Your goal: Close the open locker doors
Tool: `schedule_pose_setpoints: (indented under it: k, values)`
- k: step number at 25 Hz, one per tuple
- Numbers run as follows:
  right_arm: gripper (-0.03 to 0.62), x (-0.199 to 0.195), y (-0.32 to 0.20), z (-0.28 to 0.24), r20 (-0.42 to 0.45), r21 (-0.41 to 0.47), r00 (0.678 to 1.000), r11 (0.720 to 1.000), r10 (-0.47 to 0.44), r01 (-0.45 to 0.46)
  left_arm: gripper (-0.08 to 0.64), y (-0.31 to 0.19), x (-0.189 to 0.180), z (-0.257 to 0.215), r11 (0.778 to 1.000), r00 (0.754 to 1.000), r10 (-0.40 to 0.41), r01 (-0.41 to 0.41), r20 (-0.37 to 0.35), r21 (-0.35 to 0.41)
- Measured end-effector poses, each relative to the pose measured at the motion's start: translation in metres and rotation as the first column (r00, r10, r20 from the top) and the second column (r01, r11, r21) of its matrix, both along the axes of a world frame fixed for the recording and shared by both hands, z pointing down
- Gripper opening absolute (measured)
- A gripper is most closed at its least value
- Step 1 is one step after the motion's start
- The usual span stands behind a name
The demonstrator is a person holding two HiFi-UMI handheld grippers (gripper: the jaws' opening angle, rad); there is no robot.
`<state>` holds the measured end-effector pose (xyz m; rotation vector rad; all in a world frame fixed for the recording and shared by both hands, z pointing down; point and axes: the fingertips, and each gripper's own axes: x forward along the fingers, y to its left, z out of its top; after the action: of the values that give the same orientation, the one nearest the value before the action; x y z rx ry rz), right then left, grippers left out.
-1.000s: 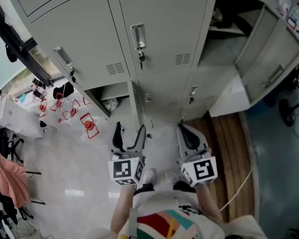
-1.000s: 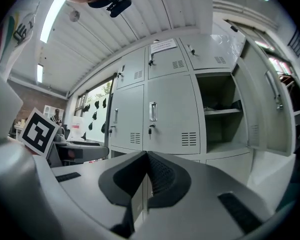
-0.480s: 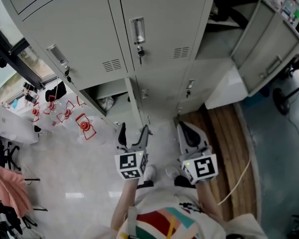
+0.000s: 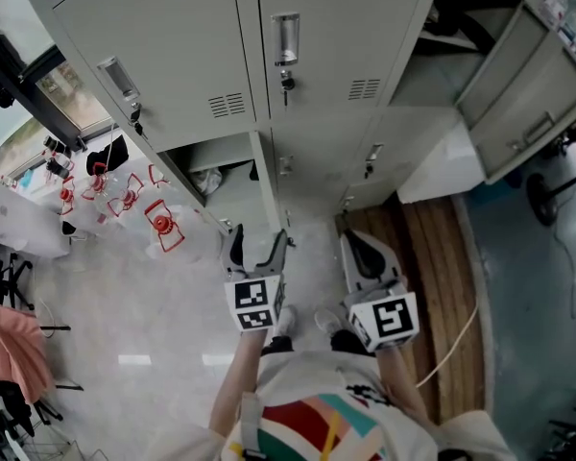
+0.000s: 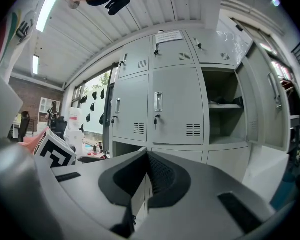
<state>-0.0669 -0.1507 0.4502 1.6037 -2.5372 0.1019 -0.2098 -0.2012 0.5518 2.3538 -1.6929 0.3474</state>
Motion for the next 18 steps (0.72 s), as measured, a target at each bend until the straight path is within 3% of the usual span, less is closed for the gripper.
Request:
schedule_pose_setpoints:
  k: [18]
  values:
    - [0.006, -0.028, -0.004, 0.007, -0.03, -0.016, 0.996, 0.996, -0.085, 0.084, 0.333, 0.005, -0.049, 0.006, 0.993, 0.992, -0.121, 0.121, -0.024, -0.008]
